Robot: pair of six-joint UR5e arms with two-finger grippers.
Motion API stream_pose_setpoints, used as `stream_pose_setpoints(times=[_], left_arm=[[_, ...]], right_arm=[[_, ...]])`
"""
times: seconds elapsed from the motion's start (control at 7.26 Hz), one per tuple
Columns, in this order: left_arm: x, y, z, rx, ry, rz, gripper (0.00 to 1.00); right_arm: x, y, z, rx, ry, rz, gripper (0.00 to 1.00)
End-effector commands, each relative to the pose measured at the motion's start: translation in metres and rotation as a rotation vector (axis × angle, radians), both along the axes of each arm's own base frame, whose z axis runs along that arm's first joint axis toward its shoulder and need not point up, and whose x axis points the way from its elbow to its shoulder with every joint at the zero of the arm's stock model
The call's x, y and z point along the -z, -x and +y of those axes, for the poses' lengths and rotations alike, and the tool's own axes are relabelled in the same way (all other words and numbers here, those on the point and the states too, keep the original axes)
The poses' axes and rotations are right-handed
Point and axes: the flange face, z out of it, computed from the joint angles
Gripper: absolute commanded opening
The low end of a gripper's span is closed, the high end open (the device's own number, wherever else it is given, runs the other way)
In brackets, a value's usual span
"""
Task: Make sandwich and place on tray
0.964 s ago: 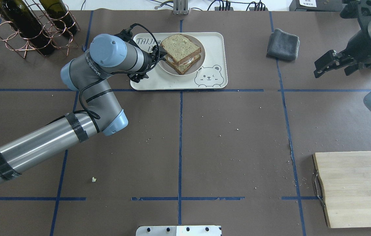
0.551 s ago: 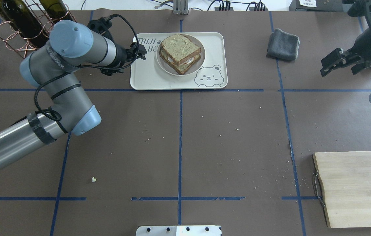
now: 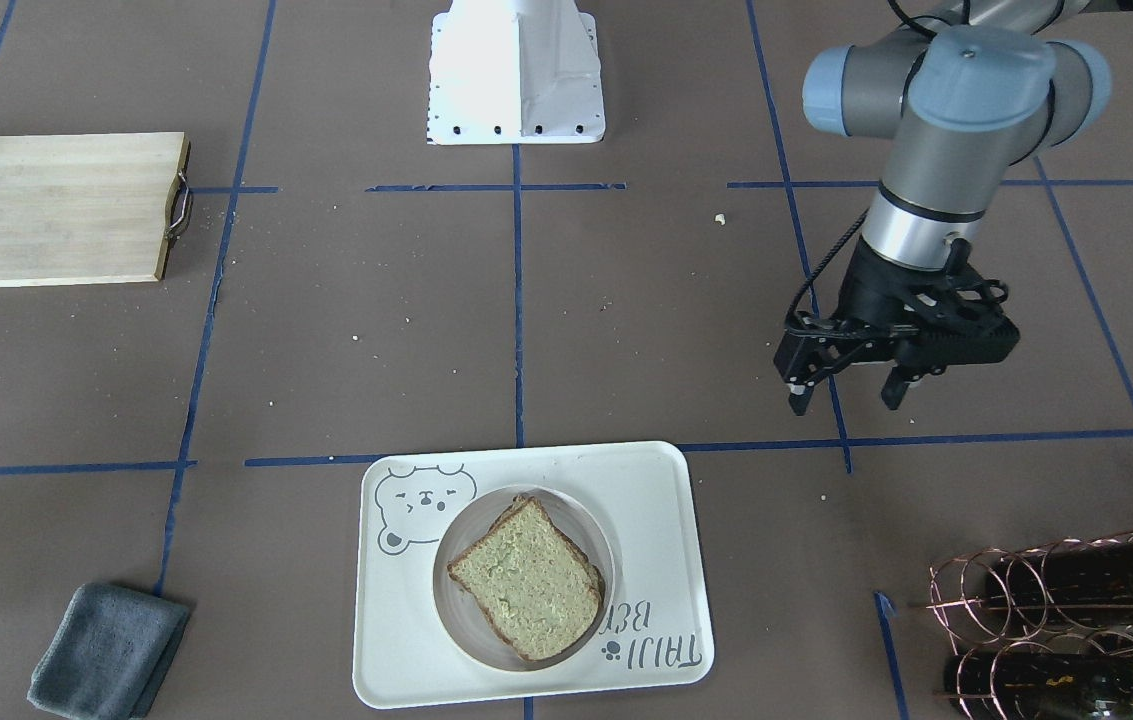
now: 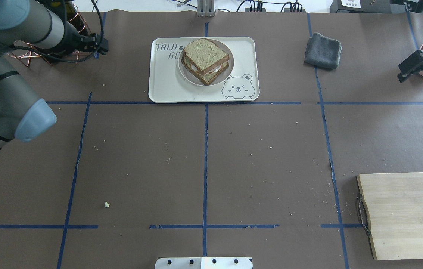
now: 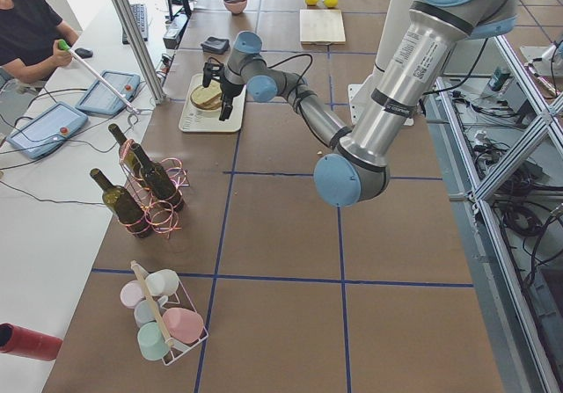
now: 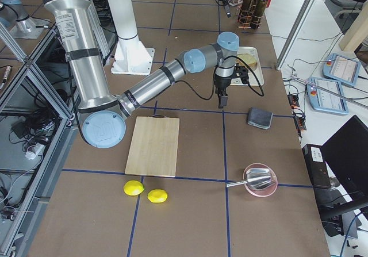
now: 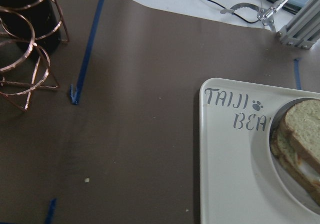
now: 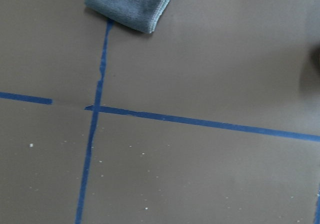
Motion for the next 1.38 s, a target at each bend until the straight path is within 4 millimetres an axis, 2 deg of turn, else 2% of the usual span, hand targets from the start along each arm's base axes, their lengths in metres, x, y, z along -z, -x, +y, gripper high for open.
stream_pose_setpoints(times=[0.0, 0.14, 0.28, 0.41, 0.55, 0.69, 0.83, 0.96, 1.1, 1.24], left_arm=[[-0.041, 0.082, -0.015, -0.073, -0.072, -0.150, 1.00], [-0.064, 0.114, -0.016, -0.155, -0.108, -0.183, 1.00], [-0.079, 0.156, -0.020, -0.228, -0.139, -0.182, 1.00], [-0.085, 0.190, -0.020, -0.243, -0.137, -0.137, 1.00], [-0.086, 0.204, -0.021, -0.239, -0.132, -0.108, 1.00], [-0.087, 0.206, -0.021, -0.232, -0.143, -0.106, 1.00], [-0.097, 0.204, -0.026, -0.230, -0.161, -0.100, 1.00], [-0.146, 0.205, -0.010, -0.240, -0.092, -0.115, 1.00], [-0.177, 0.207, -0.006, -0.245, -0.075, -0.119, 1.00], [-0.201, 0.218, -0.010, -0.227, -0.036, -0.128, 1.00]], right_arm=[[-0.044, -0.050, -0.020, 0.048, -0.024, 0.022, 1.00], [-0.058, -0.066, -0.024, 0.085, -0.046, 0.030, 1.00], [-0.080, -0.087, -0.023, 0.085, -0.028, 0.008, 1.00], [-0.092, -0.095, -0.013, 0.061, 0.003, -0.046, 1.00], [-0.092, -0.099, -0.014, 0.058, -0.002, -0.038, 1.00], [-0.098, -0.099, -0.013, 0.052, 0.005, -0.030, 1.00], [-0.102, -0.104, -0.012, 0.047, 0.009, -0.029, 1.00], [-0.106, -0.104, -0.008, 0.048, 0.016, -0.030, 1.00], [-0.114, -0.104, -0.005, 0.043, 0.034, -0.030, 1.00], [-0.126, -0.107, 0.003, 0.041, 0.059, -0.032, 1.00]])
